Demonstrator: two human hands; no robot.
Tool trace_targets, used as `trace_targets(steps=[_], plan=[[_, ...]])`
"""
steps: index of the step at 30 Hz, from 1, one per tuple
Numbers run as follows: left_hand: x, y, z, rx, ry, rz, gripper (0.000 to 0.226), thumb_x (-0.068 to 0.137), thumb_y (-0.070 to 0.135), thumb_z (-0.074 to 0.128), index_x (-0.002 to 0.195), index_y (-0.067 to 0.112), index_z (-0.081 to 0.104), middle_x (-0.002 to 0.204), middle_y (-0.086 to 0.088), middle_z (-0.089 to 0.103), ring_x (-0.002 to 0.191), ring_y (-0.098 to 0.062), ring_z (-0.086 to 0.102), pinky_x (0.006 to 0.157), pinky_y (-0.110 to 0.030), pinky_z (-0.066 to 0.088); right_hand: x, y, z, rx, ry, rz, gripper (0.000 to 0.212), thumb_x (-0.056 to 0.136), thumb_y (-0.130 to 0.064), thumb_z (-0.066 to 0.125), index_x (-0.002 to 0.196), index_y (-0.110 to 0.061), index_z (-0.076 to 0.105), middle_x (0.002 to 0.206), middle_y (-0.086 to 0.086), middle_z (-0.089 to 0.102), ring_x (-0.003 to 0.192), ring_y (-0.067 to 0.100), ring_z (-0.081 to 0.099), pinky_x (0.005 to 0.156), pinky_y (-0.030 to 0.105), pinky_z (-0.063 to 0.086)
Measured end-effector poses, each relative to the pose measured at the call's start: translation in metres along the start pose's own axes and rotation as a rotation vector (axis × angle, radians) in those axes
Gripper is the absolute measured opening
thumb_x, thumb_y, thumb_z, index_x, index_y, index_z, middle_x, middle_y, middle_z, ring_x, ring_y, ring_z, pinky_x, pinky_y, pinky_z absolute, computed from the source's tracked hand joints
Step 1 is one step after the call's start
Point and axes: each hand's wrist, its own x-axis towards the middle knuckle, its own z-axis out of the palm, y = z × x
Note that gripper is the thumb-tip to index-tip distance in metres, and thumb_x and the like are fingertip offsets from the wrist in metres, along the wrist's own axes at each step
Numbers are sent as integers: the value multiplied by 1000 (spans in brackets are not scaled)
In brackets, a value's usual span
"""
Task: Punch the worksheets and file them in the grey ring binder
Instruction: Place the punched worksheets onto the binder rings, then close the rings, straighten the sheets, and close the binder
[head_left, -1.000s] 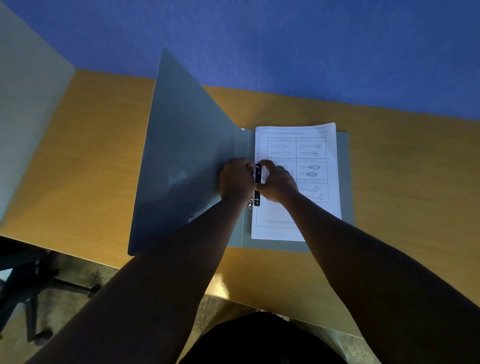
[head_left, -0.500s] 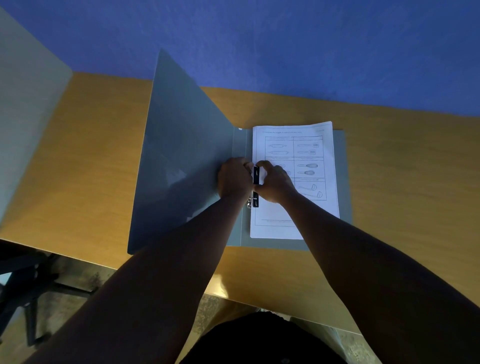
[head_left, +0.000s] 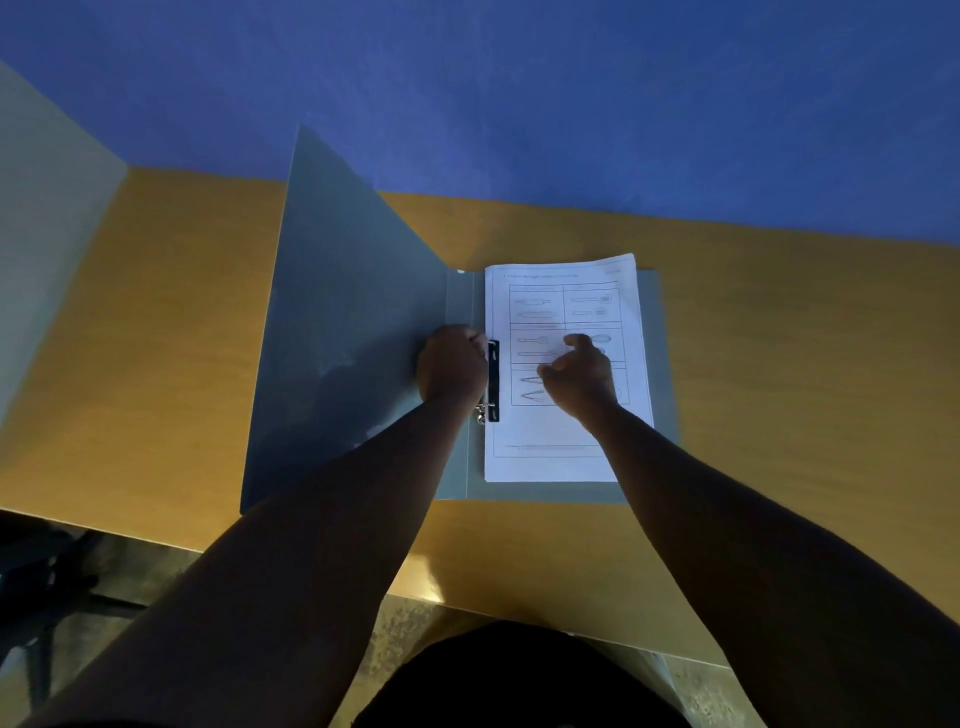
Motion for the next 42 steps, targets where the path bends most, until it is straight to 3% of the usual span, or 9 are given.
trace_targets(steps=[3, 6, 10, 13, 18, 25, 30, 42], plan=[[-1, 3, 0, 29, 8, 29, 20, 91, 12, 55, 88, 15, 75, 91, -4, 75, 75, -21, 65, 64, -25, 45, -2, 11, -9, -29, 102, 40, 54, 81, -13, 67, 132, -10, 48, 131, 8, 58, 118, 28, 57, 87, 25, 48], [-2, 8, 0, 62, 24, 78, 19, 93, 17, 59, 98, 22, 77, 101, 2, 74, 93, -21, 69, 67, -24, 44, -4, 20, -17, -69, 174, 67, 51, 79, -13, 62, 128, -10, 51, 130, 9, 56, 119, 27, 53, 97, 33, 46], [-2, 18, 5, 122, 52, 139, 17, 89, 14, 62, 89, 25, 75, 96, 5, 72, 96, -21, 64, 74, -34, 52, -4, 28, -27, -146, 253, 100, 46, 79, -14, 60, 124, -9, 52, 126, 12, 51, 116, 29, 50, 94, 39, 47], [-6, 27, 9, 168, 78, 175, 14, 91, 16, 63, 88, 25, 74, 95, 6, 72, 95, -20, 63, 78, -33, 46, -4, 32, -33, -175, 293, 143, 44, 81, -15, 62, 123, -8, 50, 126, 13, 47, 116, 30, 46, 93, 39, 46], [-16, 39, 20, 82, 16, 206, 15, 92, 19, 63, 97, 24, 76, 104, 8, 72, 100, -15, 63, 76, -28, 48, -4, 34, -39, -174, 308, 205, 45, 83, -16, 58, 126, -9, 49, 129, 14, 42, 117, 33, 43, 93, 43, 43], [-30, 46, 42, 83, -69, 210, 20, 96, 28, 61, 108, 20, 74, 112, 6, 73, 107, -15, 67, 89, -28, 49, -7, 34, -44, -176, 314, 221, 45, 82, -14, 59, 124, -3, 45, 128, 17, 42, 114, 36, 45, 90, 42, 46], [-29, 49, 44, 154, -70, 194, 28, 98, 34, 59, 119, 20, 70, 120, 4, 71, 114, -16, 65, 92, -28, 48, -7, 31, -42, -212, 294, 256, 49, 80, -12, 57, 125, 0, 42, 131, 21, 41, 113, 38, 46, 102, 45, 41], [-28, 50, 47, 178, -125, 144, 29, 96, 23, 60, 124, 17, 62, 127, -1, 64, 118, -19, 59, 91, -27, 45, -1, 26, -45, -84, 258, 386, 60, 81, -19, 59, 133, -3, 33, 137, 21, 42, 128, 34, 40, 109, 43, 34]])
